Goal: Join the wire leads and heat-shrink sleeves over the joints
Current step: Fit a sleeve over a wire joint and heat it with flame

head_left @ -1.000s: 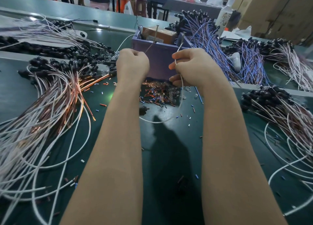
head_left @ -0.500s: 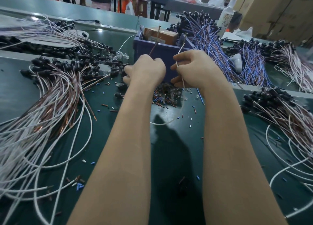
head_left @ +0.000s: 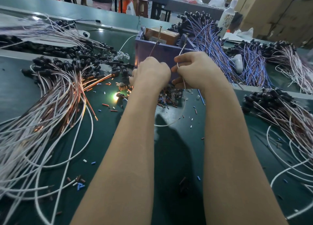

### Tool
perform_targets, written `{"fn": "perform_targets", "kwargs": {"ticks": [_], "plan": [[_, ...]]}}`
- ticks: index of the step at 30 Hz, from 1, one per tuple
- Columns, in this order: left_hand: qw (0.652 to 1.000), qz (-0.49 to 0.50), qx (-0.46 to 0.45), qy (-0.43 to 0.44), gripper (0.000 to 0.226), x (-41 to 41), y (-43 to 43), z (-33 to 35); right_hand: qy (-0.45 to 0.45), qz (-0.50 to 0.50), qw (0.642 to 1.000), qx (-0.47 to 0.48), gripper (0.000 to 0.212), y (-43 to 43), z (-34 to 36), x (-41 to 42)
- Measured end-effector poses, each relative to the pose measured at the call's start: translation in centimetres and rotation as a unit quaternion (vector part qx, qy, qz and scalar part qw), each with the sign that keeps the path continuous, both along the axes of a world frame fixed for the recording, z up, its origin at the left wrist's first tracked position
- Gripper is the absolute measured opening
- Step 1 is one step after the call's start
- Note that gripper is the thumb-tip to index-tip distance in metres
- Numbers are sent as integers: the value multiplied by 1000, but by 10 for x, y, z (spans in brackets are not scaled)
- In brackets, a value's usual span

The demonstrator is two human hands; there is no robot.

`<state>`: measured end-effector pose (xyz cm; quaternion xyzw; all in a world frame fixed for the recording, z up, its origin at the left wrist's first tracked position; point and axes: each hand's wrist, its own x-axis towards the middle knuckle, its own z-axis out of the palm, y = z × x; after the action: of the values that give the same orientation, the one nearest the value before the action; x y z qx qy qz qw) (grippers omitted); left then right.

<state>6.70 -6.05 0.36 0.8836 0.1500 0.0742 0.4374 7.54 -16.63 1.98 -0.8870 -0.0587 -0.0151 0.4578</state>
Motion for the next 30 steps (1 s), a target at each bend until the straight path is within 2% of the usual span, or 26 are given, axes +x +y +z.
{"fn": "perform_targets", "kwargs": {"ticks": [13,19,21,23,25,27,29,30], "plan": [[1000,-3,-13,1,40,-2,-1,0,-17,-3,999,-49,45,2,1,-2],[1000,-14,-3,7,41,-4,-1,1,-2,-2,1000,-29,42,1,2,-4],[999,-35,0,10,39,-6,-1,1,-26,-30,996,-78,35,-2,3,-4],[996,-78,-9,35,36,-8,0,1,-64,-95,981,-158,30,-6,4,-2],[991,-112,-20,67,33,-9,2,0,-91,-164,962,-198,31,-9,7,-2],[993,-98,-44,38,32,-7,8,0,-131,-180,957,-189,29,-7,10,-5],[996,-23,-66,-55,31,-5,15,4,-126,-86,974,-170,19,2,9,-11],[992,23,-66,-106,32,-5,19,7,-87,-15,981,-173,11,10,5,-14]]}}
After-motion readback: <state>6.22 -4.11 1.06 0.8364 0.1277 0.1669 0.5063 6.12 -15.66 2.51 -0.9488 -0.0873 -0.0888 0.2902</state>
